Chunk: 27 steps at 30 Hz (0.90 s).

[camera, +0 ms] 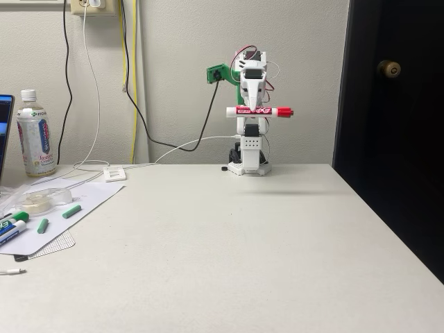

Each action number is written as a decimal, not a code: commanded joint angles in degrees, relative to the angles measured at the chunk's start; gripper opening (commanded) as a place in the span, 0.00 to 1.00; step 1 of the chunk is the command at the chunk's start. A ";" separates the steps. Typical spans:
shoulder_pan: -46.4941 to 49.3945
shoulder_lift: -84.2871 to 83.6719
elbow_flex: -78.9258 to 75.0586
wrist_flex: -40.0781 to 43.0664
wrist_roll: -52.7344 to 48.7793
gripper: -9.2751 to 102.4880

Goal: Pick up the red marker.

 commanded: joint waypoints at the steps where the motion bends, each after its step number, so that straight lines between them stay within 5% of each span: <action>1: -0.70 10.28 8.70 -6.15 0.97 0.08; 13: -1.23 31.46 32.34 -17.31 1.32 0.08; 27: -2.20 35.86 39.81 -22.68 1.41 0.08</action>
